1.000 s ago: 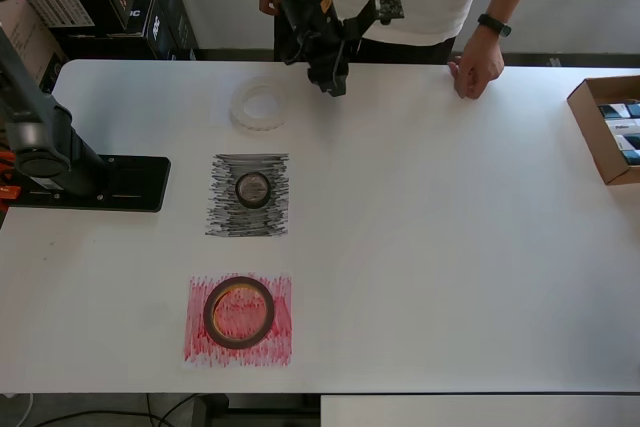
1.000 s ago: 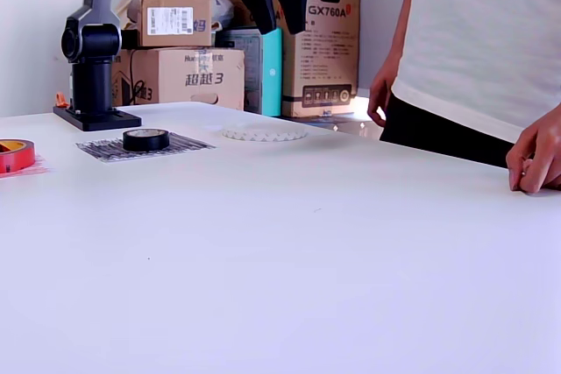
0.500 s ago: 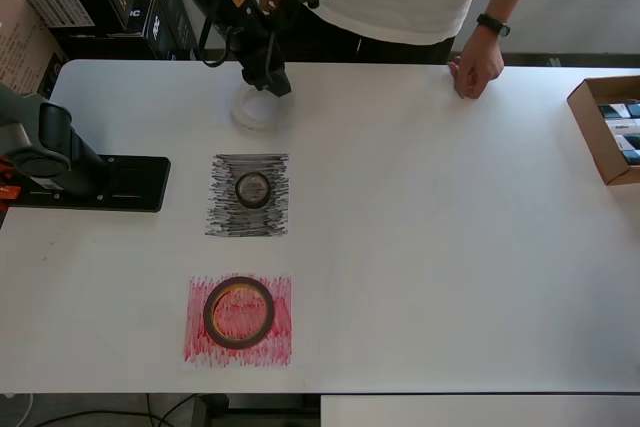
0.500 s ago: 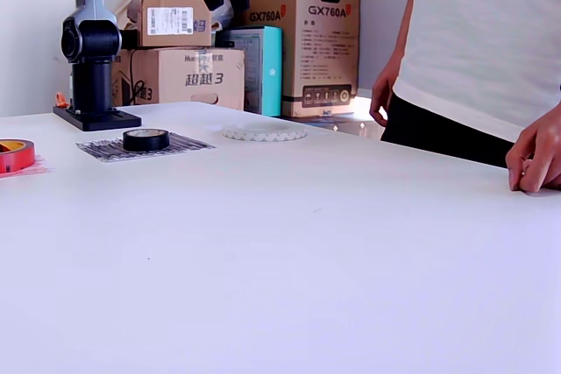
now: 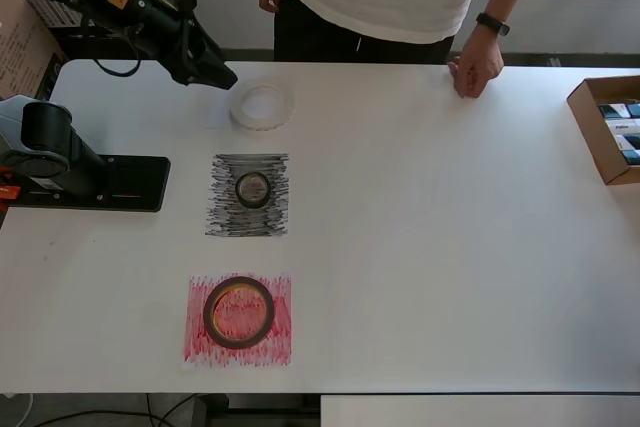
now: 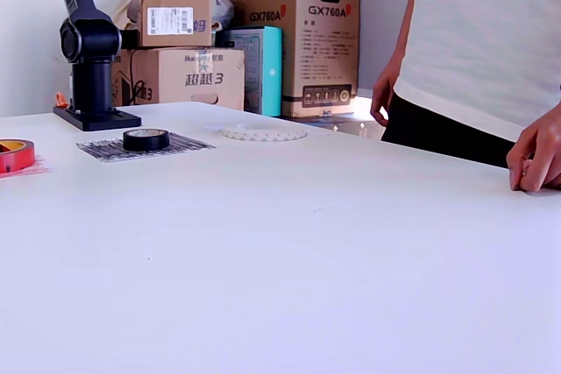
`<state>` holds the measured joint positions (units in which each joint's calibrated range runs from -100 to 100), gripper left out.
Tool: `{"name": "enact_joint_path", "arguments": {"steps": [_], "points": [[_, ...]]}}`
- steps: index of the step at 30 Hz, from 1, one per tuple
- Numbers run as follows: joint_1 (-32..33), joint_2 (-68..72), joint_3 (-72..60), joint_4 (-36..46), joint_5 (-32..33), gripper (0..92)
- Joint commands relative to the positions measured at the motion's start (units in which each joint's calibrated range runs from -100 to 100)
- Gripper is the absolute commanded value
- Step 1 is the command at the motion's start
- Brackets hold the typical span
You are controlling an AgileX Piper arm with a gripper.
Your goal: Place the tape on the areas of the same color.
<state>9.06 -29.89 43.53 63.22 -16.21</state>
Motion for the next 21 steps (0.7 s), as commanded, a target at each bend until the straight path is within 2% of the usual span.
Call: {"name": "enact_joint_path", "arguments": {"steps": [1, 9, 16, 21], "points": [[-2.65, -15.01, 8.4, -3.7, -5.31, 47.5], [-6.6, -32.97, 18.04, -4.97, -8.75, 36.2], [-6.21, -46.82, 25.21, -4.97, -8.75, 25.1], [-6.13, -50.84, 28.39, -5.73, -8.75, 20.6]]}}
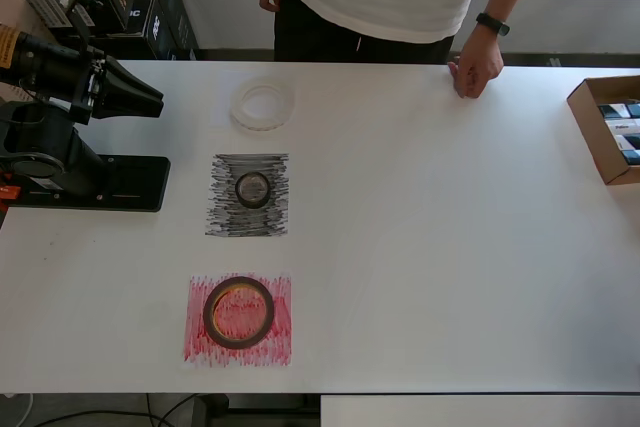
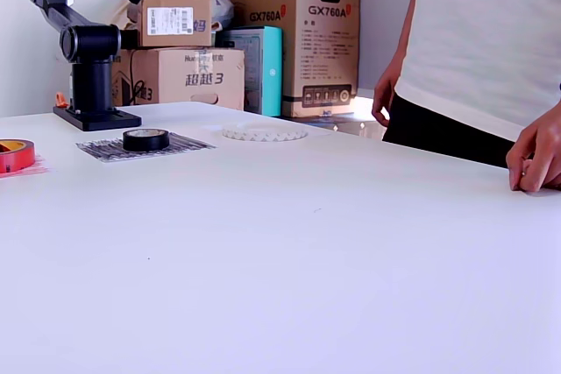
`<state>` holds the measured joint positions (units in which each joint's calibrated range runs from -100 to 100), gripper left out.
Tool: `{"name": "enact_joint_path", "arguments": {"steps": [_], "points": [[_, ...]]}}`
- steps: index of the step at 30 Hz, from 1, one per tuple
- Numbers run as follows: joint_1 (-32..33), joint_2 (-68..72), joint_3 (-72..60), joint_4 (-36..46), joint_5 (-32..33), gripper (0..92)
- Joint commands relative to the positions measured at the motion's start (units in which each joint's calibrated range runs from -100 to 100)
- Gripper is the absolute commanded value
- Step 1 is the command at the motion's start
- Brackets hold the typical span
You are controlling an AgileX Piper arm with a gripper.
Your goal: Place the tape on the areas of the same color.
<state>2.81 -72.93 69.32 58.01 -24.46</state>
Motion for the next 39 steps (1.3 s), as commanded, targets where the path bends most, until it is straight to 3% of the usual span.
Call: {"name": "enact_joint_path", "arguments": {"steps": [1, 9, 19, 27, 39], "points": [[0.12, -8.17, 3.33, -1.37, -0.5, 20.0], [-0.51, -13.13, 8.15, -7.82, -0.5, 19.3], [-0.51, -19.02, 8.78, -8.84, -0.5, 19.3], [-0.59, -26.13, 14.05, -16.98, -0.5, 19.2], [-0.59, -26.41, 14.05, -21.56, -0.58, 19.2]]}}
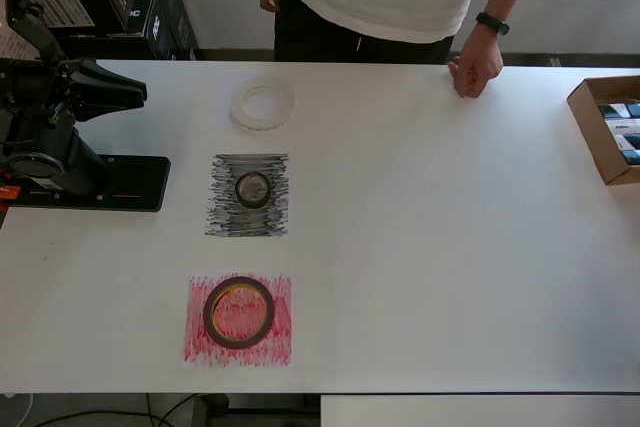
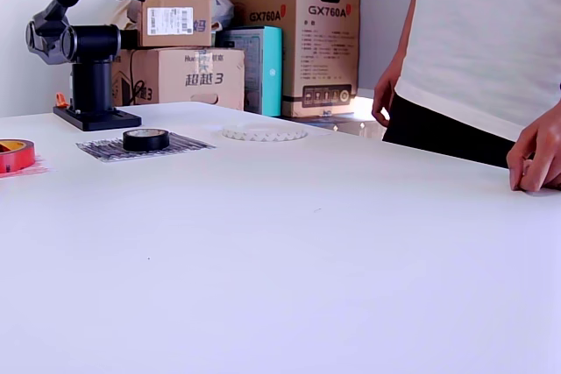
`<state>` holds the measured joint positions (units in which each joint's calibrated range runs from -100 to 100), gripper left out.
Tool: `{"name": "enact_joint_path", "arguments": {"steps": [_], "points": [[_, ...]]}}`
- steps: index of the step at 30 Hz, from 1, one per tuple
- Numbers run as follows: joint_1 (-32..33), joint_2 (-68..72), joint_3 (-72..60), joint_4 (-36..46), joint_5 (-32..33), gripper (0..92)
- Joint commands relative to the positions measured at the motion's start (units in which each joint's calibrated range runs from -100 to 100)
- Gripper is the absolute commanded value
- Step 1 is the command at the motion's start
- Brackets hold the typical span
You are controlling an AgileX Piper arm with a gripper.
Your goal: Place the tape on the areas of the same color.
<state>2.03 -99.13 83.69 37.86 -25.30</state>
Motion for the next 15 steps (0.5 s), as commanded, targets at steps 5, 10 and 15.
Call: {"name": "enact_joint_path", "arguments": {"steps": [5, 10, 15], "points": [[0.75, -0.22, 0.04, -13.13, 0.26, 19.2], [2.41, -0.12, 0.5, -21.19, 0.26, 19.2], [4.85, -0.12, 0.59, -23.91, 0.26, 19.1]]}}
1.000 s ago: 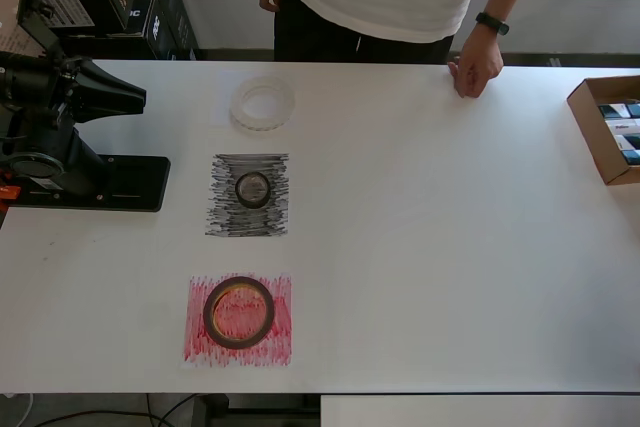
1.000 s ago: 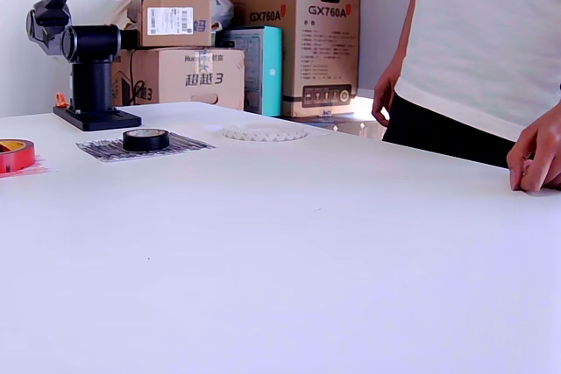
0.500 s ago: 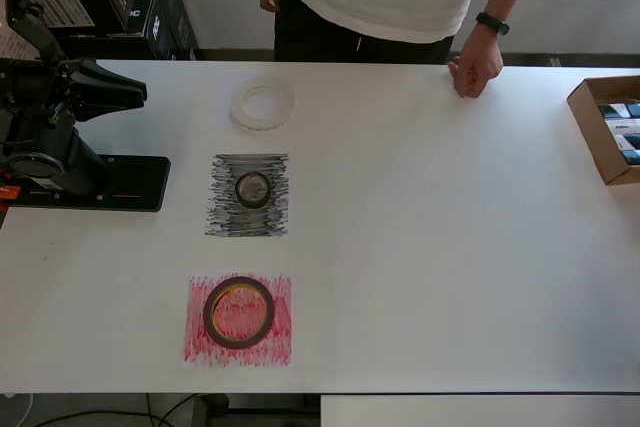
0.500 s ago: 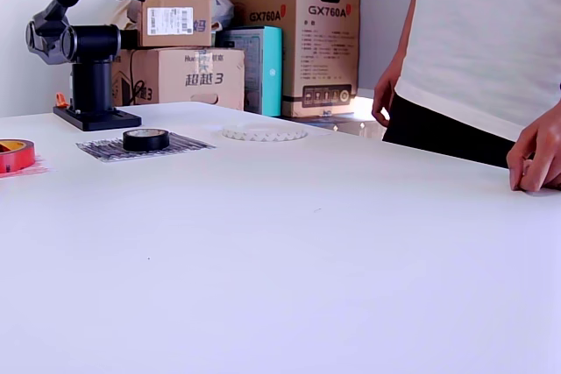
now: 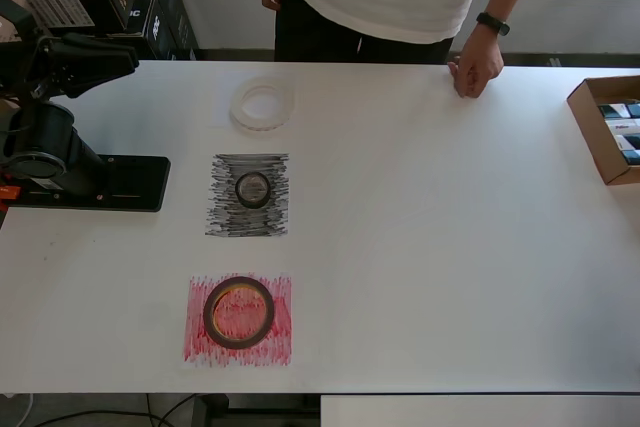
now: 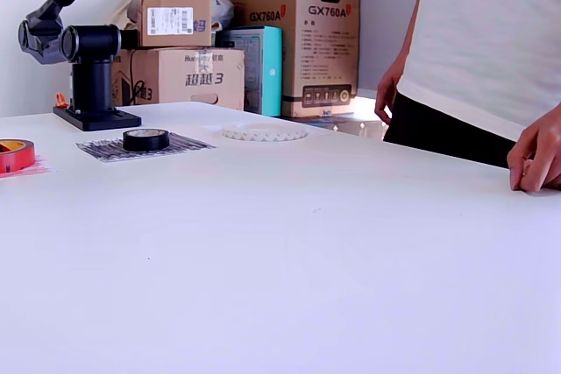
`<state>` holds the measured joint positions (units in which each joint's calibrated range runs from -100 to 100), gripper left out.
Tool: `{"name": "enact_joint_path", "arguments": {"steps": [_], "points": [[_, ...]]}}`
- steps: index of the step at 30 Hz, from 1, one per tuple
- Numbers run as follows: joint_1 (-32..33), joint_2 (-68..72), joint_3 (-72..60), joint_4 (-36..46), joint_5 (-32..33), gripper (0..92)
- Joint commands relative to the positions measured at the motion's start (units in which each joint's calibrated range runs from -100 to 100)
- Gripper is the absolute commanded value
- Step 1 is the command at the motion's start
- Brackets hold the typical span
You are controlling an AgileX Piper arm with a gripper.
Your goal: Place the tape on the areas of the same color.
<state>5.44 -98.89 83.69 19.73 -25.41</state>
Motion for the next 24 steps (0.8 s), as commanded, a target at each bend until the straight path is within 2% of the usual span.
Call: {"name": "enact_joint_path", "arguments": {"steps": [1, 4, 9, 24], "points": [[1.68, -0.36, 0.68, -6.28, 0.37, 19.1], [1.68, -0.36, 1.86, -8.23, 0.37, 17.2], [0.97, -0.36, 5.77, -14.85, 0.28, 0.0], [-1.09, -0.46, 13.04, -15.62, -4.05, 0.0]]}}
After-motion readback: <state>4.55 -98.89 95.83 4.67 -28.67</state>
